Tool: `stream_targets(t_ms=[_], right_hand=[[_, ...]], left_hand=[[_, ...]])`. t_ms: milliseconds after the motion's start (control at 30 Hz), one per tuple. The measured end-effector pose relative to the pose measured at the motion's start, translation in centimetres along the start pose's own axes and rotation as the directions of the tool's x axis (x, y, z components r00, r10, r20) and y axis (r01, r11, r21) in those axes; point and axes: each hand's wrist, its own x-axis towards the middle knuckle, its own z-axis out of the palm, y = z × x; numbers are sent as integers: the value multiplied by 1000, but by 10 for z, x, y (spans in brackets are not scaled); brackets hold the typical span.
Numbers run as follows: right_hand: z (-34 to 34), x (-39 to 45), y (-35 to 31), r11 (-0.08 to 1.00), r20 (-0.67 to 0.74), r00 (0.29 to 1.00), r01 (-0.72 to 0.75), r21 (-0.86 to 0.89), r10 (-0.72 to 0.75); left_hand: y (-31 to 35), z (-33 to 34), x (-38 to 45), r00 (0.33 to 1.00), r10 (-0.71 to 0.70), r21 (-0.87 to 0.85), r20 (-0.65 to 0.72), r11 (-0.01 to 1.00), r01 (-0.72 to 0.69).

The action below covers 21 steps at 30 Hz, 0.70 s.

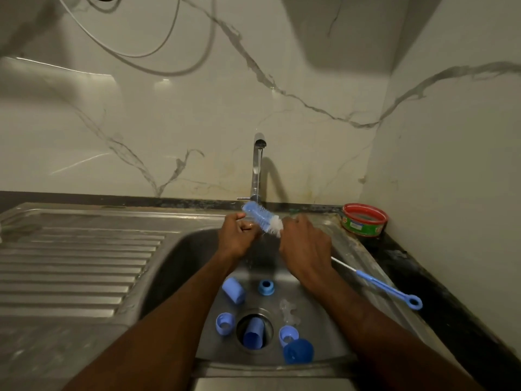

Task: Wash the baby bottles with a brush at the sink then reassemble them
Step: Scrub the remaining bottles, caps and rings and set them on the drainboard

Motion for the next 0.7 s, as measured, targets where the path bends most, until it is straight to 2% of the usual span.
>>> stream_targets(t_ms=[100,167,267,333,367,433,467,500,600,700], right_hand=[[-2,11,0,997,12,998,-69,26,69],[-4,13,2,995,5,996,-90,47,90],[-7,8,2,994,-57,995,-79,79,83],[-6,0,-2,993,-67,996,-48,109,55],[-5,-3,-4,992,-61,997,-35,122,42],[-2,-4,-7,988,-51,998,-28,152,36],[-3,-2,-8,985,-50,998,-38,169,47],[-3,2,-8,983,-53,997,-49,178,60],[-2,10,-8,983,-79,994,-67,171,81],[-5,10,-2,979,-90,989,-99,180,117]], left_hand=[[4,-1,-5,994,50,32,94,998,-53],[4,-1,-4,998,20,30,65,999,-22],[6,2,0,993,-102,-123,-57,988,95],[10,3,3,980,-197,-292,-39,940,178],[14,4,4,969,-246,-405,24,884,234],[23,6,0,911,-331,-626,246,663,410],[26,7,-3,869,-351,-672,349,552,493],[26,8,-4,838,-362,-680,408,492,544],[25,8,-3,828,-359,-666,430,493,560],[26,6,1,866,-358,-664,349,558,498]])
